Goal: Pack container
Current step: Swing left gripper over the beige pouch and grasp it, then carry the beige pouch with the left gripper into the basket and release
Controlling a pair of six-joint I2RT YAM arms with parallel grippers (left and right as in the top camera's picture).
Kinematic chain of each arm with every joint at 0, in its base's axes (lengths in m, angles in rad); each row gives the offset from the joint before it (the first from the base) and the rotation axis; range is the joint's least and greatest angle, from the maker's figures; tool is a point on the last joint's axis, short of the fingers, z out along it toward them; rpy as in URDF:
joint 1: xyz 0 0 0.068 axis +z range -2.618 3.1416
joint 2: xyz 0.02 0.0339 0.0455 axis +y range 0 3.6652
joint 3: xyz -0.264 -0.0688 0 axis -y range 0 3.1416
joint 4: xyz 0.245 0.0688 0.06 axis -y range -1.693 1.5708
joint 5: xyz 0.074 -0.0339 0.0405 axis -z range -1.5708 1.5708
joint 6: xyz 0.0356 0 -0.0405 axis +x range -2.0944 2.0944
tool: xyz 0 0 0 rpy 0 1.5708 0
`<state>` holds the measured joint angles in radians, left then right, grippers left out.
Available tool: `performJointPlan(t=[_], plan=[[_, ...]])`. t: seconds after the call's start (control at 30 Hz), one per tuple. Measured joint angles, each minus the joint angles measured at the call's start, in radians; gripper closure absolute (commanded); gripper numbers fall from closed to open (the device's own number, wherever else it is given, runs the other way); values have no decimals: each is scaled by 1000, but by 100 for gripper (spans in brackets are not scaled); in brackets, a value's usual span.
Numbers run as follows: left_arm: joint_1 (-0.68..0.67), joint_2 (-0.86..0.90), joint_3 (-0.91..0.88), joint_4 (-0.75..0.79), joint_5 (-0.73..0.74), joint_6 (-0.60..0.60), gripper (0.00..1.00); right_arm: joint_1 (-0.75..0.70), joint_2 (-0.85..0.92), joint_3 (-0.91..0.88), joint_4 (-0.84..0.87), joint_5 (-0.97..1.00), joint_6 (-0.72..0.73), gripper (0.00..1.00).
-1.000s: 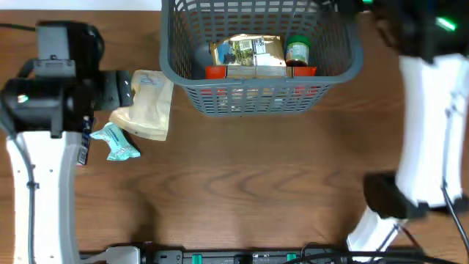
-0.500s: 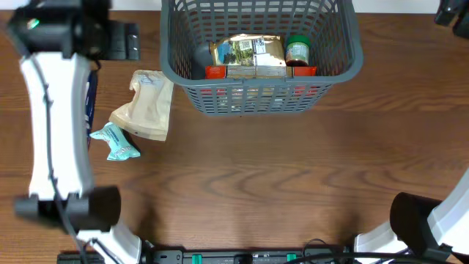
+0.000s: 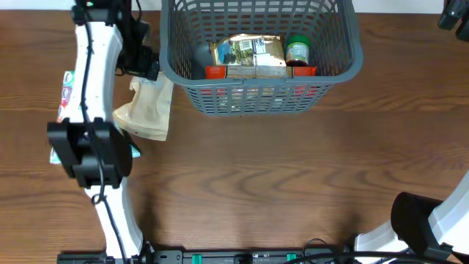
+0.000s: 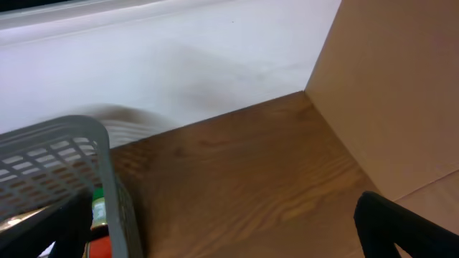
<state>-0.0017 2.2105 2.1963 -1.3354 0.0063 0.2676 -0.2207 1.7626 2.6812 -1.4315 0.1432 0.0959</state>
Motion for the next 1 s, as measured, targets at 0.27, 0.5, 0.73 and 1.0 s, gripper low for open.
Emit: performJointPlan(t=[0.27,0.5,0.73,1.0], plan=[[1,176,-11,18,9,3,1,0,0,0,0,0,0,1],[13,224,-25,51,16,3,1,0,0,0,-19,0,0,1],[48,224,-95,96,60,3,1,0,0,0,-25,0,0,1],[58,224,-151,132,76,3,1,0,0,0,-42,0,1,1]])
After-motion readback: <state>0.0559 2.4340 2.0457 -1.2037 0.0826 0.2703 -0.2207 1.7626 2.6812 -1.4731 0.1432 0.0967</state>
